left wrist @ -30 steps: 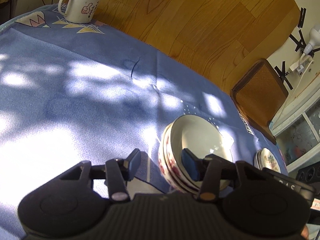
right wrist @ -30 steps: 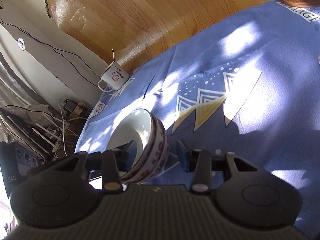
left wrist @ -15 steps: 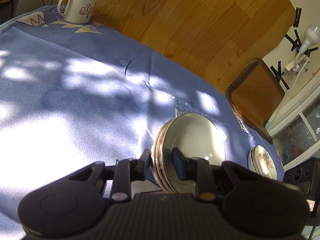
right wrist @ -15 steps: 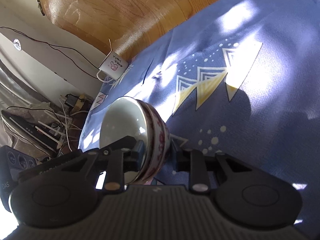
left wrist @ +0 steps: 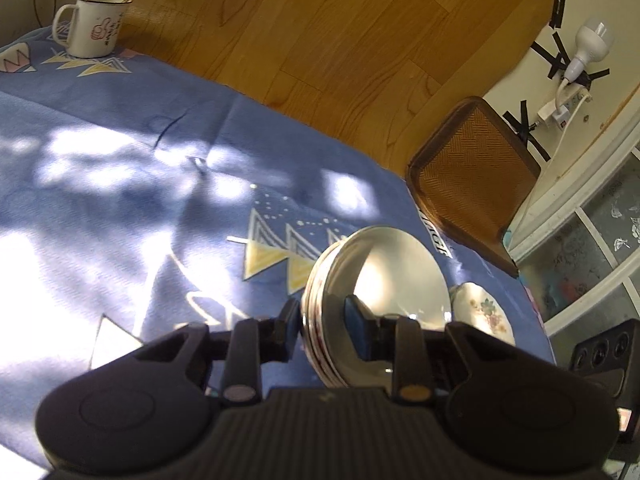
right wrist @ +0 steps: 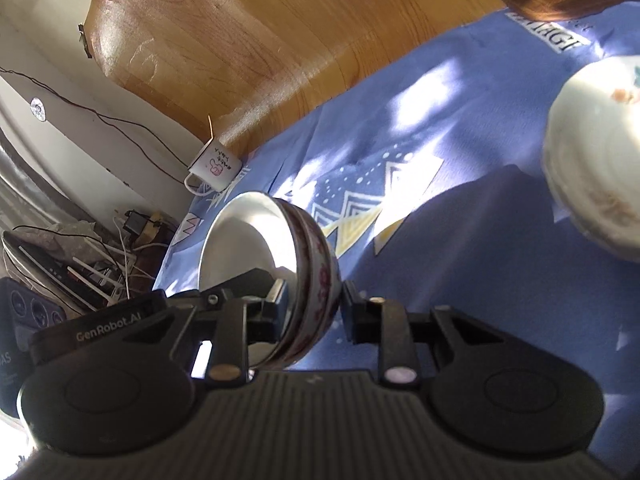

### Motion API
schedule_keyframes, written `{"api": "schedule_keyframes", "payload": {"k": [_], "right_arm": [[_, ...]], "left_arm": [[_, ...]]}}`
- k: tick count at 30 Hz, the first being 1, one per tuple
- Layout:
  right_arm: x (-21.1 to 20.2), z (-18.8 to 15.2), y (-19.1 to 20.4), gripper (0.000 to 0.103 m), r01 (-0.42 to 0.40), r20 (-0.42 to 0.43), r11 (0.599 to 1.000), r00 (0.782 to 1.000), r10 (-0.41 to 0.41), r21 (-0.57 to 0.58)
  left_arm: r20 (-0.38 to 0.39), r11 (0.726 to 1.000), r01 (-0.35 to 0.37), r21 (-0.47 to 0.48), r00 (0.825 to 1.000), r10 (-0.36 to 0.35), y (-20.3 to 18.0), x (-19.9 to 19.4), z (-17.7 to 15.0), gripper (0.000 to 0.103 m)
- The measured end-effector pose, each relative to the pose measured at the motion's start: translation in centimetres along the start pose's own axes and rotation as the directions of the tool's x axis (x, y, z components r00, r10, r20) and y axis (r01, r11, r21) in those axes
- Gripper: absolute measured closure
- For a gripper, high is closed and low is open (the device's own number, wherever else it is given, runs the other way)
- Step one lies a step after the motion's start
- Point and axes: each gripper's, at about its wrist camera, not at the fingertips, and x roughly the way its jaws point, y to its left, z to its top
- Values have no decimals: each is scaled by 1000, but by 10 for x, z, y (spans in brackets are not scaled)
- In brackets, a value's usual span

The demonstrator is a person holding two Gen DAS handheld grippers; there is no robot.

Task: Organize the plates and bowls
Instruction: 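Carry the bowl stack with both grippers toward the floral plate stack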

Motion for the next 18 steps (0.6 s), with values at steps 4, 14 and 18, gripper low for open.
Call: {"api": "schedule_keyframes", "payload": {"k": [4,14,18], "right_arm": [[-22,17,-18,72,40,33,999,999,-40,-2],[-74,56,-71,72,142,77,990,987,-142,7],[-83,64,-89,72,172,52,985,984,-173,17]], "left_arm": [[-21,999,33,24,999,-33,-32,20,5,77],[-96,991,115,72,990,-107,-115,77,5,76],[-135,990,127,63,984,-118,-132,98,-1,75]]}}
